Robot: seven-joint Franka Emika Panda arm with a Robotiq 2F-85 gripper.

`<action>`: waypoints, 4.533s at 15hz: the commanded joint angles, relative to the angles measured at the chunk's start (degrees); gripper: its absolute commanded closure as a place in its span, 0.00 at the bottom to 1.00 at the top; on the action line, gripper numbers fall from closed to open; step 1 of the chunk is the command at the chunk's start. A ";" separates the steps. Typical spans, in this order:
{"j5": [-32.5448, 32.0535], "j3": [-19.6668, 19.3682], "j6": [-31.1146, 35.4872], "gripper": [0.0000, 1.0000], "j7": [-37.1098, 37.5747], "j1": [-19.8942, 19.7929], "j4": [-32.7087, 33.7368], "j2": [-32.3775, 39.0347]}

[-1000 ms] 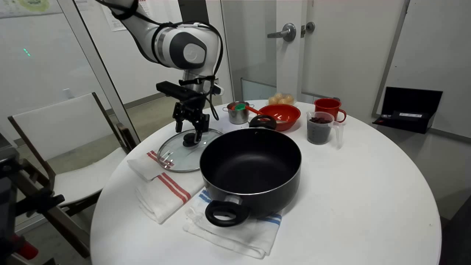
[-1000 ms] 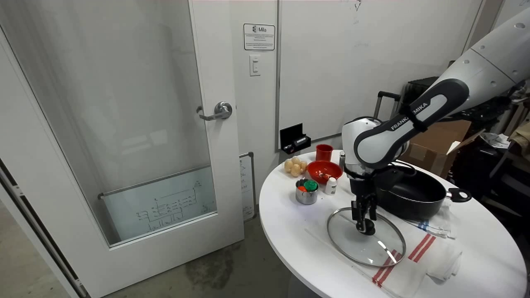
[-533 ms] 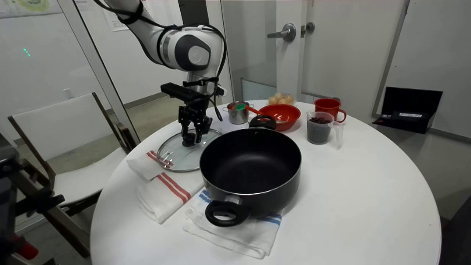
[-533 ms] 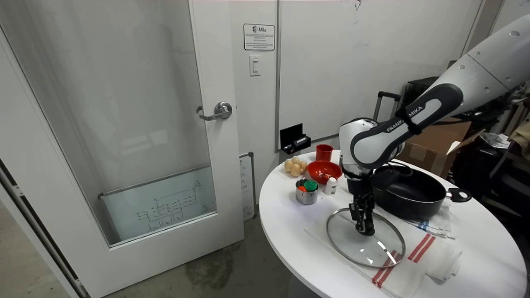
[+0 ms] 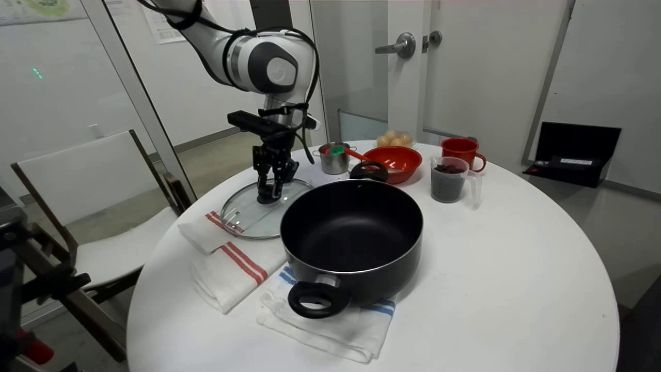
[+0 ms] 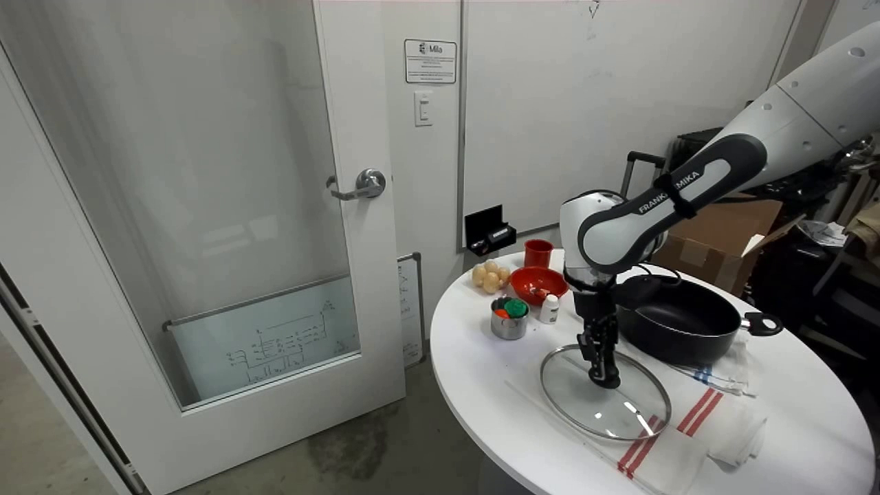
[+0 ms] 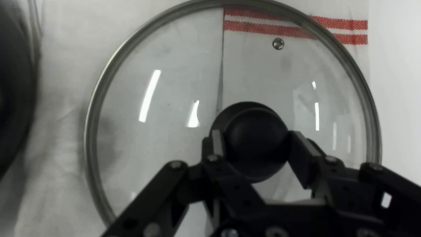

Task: Pick up the lid, then place it on the pot

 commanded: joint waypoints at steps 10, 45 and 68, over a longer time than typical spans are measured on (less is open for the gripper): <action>0.76 0.59 0.97 0.75 -0.67 0.63 -8.15 -11.83; 12.01 -8.71 3.71 0.75 0.39 -18.66 -26.85 -29.47; 11.54 -9.12 0.15 0.75 1.34 -19.64 -15.36 -18.81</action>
